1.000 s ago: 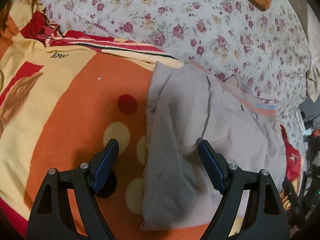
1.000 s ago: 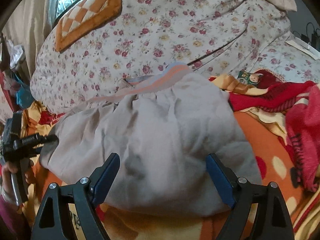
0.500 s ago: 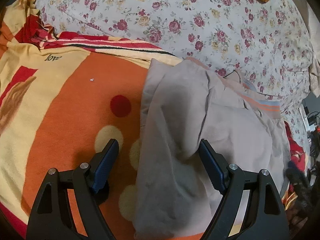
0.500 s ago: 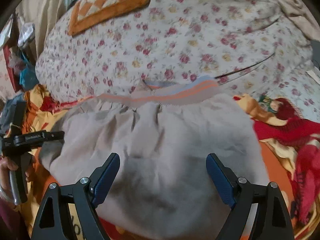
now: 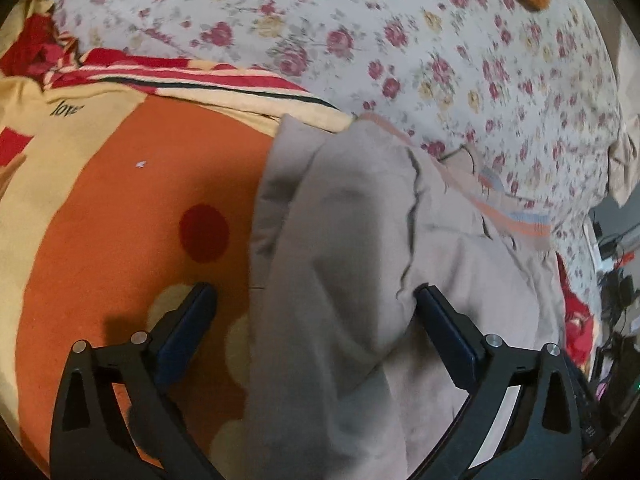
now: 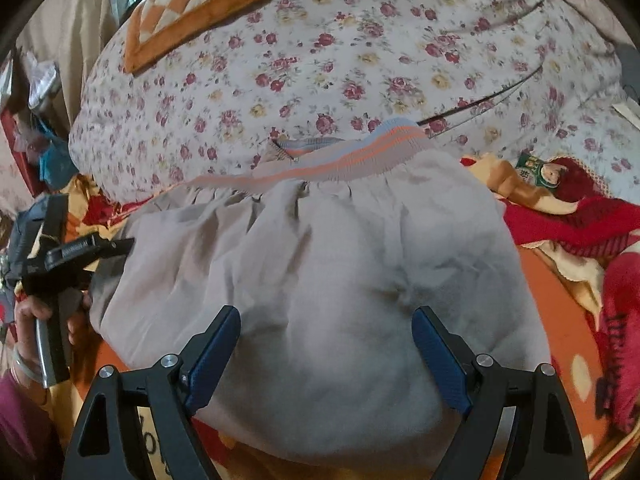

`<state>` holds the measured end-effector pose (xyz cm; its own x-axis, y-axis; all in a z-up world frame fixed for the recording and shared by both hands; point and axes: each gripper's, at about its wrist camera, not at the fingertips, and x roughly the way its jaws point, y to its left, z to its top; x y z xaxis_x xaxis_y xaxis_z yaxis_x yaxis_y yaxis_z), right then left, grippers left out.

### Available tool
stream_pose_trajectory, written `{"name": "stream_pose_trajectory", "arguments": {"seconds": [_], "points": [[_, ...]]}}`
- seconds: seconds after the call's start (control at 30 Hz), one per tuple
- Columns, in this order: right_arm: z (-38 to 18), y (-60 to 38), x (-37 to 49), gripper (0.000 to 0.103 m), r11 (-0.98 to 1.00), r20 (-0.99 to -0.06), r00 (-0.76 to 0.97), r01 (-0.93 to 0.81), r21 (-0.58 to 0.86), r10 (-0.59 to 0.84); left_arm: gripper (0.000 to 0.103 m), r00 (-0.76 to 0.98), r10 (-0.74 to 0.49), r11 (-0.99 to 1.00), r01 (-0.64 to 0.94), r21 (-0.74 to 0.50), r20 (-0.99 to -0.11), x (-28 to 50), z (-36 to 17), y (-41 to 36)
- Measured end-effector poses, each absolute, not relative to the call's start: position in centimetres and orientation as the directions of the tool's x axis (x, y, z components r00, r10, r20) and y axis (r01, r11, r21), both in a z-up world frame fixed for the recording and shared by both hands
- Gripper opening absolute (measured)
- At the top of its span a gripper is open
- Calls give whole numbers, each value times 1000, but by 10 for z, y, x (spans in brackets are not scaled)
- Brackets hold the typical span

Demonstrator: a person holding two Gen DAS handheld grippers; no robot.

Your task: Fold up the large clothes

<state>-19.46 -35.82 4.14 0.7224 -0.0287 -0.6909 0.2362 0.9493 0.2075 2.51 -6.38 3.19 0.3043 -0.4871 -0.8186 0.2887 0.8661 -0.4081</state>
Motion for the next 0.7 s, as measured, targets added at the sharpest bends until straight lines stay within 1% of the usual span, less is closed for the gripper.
{"name": "stream_pose_trajectory", "arguments": {"seconds": [0.07,0.13,0.17,0.2,0.23,0.27,0.3,0.33,0.37,0.4,0.47,0.6,0.7], "points": [[41,-358,-194,86,952,-681,732,226,206,-26,101,270,-500,854,313,-416,-823,26,30,-71],[42,-360,-194,86,951,-672,740,218,219,-15,97,260,-477,861,330,-387,-840,29,29,-79],[43,-362,-194,86,949,-667,745,216,231,-7,86,261,-469,862,342,-373,-844,30,29,-83],[44,-364,-194,86,946,-662,749,216,241,-2,72,263,-462,864,348,-363,-847,29,31,-86],[44,-366,-195,86,945,-659,752,217,246,-1,64,261,-464,862,352,-363,-847,29,32,-89],[45,-369,-195,86,942,-655,756,220,252,-2,46,247,-478,854,358,-379,-843,28,32,-92],[46,-372,-195,86,941,-654,756,228,251,-9,39,232,-491,846,358,-395,-840,27,33,-94],[46,-375,-195,86,939,-655,756,237,247,-19,37,238,-480,851,360,-382,-844,25,34,-97],[47,-379,-194,86,936,-659,751,256,242,-35,32,249,-467,855,372,-362,-848,23,35,-100],[47,-383,-193,86,932,-667,744,273,240,-46,29,255,-461,855,382,-350,-850,20,37,-103],[49,-394,-191,86,923,-682,729,303,239,-62,27,272,-443,863,386,-325,-854,15,40,-106],[50,-414,-193,86,904,-735,661,392,170,-149,24,291,-445,865,384,-322,-847,7,52,-107],[55,-428,-203,86,899,-748,644,408,162,-157,24,305,-452,864,385,-326,-838,0,67,-109]]}}
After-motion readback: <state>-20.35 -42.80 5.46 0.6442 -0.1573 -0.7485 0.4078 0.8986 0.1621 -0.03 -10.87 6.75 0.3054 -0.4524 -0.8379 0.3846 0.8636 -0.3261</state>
